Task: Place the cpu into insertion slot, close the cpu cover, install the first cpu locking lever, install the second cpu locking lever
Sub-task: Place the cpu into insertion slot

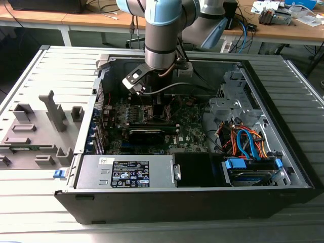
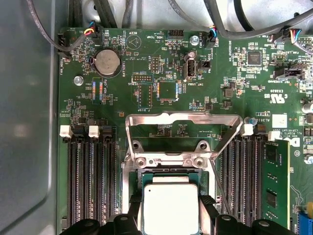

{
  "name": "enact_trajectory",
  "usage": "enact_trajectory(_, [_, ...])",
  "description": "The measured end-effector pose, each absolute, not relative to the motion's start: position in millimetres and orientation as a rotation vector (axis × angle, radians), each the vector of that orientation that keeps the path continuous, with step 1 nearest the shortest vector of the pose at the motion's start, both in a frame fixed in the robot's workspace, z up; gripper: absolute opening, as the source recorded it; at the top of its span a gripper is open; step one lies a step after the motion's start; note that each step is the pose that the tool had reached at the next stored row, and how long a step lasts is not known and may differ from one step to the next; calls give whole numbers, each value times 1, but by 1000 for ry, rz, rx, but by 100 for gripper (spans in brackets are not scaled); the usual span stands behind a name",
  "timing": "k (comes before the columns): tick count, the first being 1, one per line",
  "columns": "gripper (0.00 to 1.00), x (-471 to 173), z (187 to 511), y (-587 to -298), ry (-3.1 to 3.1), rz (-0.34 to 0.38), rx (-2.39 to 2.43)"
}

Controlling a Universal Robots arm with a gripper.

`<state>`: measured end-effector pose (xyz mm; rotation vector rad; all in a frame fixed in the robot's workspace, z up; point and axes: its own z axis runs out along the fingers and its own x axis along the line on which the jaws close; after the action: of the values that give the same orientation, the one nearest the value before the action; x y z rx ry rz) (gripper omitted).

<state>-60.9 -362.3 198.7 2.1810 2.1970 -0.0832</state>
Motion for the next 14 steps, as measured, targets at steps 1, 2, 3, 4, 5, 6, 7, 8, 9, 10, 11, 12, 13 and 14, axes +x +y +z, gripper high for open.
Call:
enact_trajectory(1, [55, -61, 199, -362, 2197, -83, 2181])
enact_trajectory(2, [55, -61, 199, -362, 2197, -83, 2181])
enact_trajectory(3, [55, -61, 199, -362, 2197, -83, 2181])
enact_trajectory(4, [55, -61, 199, -362, 2197, -83, 2181])
enact_trajectory(5, [55, -61, 198, -362, 2197, -81, 2181])
enact_trajectory(6, [61, -61, 198, -362, 2197, -82, 2181])
enact_trajectory(7, [61, -61, 199, -362, 2197, -83, 2181])
enact_trajectory(8, [68, -61, 199, -362, 2197, -83, 2181])
enact_trajectory(9, [68, -61, 199, -362, 2197, -83, 2181])
enact_trajectory(10, [68, -61, 199, -362, 2197, -83, 2181])
enact_trajectory(11, [68, -61, 199, -362, 2197, -83, 2181])
enact_trajectory(12, [68, -61, 199, -362, 2197, -83, 2181])
enact_trajectory(13, [68, -61, 199, -362, 2197, -83, 2181])
enact_trajectory(14, [68, -61, 199, -361, 2197, -83, 2182])
